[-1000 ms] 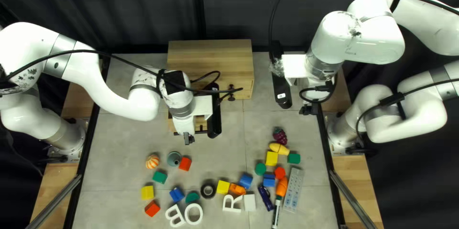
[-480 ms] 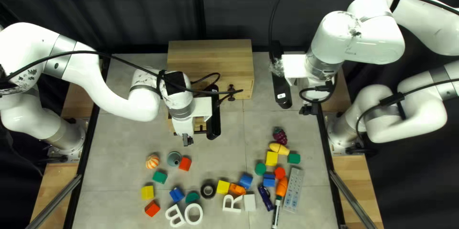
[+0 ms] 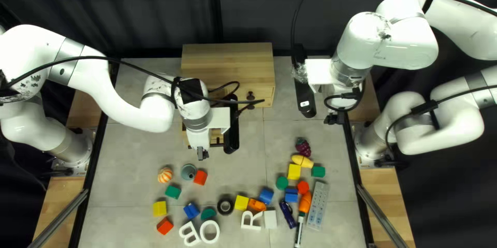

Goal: Open drawers and place objects into drawer and close

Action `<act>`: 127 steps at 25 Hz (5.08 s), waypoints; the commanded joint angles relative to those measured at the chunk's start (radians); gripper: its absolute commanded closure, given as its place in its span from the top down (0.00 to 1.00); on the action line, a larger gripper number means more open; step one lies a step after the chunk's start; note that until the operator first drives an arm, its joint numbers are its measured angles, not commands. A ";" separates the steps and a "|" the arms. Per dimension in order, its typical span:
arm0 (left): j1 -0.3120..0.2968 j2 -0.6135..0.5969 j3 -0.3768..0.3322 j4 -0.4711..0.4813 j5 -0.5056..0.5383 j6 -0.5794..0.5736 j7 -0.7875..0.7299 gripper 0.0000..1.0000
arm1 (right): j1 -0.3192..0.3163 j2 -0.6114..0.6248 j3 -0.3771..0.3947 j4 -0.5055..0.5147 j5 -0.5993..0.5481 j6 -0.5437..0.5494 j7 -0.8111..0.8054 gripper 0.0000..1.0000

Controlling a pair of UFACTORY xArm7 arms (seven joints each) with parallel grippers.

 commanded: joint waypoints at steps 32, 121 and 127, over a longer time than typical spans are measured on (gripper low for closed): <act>-0.029 -0.051 -0.008 0.087 0.084 0.124 -0.099 1.00 | 0.000 0.000 0.000 0.000 0.000 0.000 0.000 1.00; -0.229 -0.038 -0.164 -0.350 0.392 -0.037 0.026 0.00 | 0.000 0.000 0.000 0.000 0.000 0.000 0.000 1.00; -0.236 -0.085 -0.173 -0.240 0.345 0.127 0.032 0.41 | 0.000 0.000 0.000 0.000 0.000 0.000 0.000 1.00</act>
